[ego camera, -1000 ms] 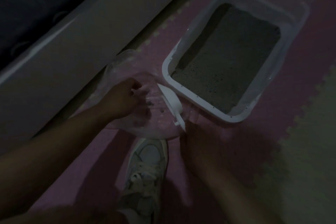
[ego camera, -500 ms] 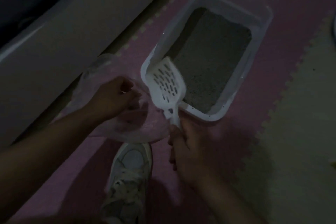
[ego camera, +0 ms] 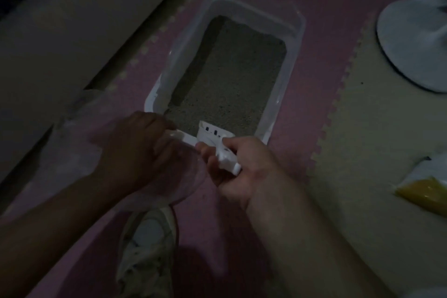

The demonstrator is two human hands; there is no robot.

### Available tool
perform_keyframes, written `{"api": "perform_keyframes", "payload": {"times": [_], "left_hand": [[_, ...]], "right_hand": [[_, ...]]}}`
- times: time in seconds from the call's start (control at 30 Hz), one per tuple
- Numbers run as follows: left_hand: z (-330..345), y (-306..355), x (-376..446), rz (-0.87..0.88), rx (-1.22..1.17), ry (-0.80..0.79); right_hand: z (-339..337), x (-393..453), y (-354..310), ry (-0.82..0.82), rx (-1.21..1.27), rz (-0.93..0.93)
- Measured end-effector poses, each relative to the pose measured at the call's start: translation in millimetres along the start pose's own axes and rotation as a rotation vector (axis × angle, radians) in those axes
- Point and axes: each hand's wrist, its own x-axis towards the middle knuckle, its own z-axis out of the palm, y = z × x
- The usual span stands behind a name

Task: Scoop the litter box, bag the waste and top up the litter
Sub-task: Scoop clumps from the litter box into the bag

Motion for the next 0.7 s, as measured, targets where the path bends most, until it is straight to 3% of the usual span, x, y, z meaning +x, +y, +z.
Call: {"api": "perform_keyframes", "payload": {"times": [0.13, 0.33, 0.5, 0.7], "left_hand": [[18.4, -5.6, 8.2, 0.201, 0.013, -0.151], [28.8, -11.2, 12.3, 0.141, -0.076, -0.189], [26.3, -12.6, 18.2, 0.179, -0.072, -0.175], [27.6, -17.0, 18.7, 0.191, -0.084, -0.183]], "right_hand": [[5.1, 4.2, -18.5, -0.004, 0.008, 0.037], [8.4, 24.7, -24.7, -0.038, 0.086, 0.068], [18.2, 31.8, -9.5, -0.039, 0.206, -0.018], [17.5, 20.8, -16.4, -0.015, 0.255, 0.03]]}}
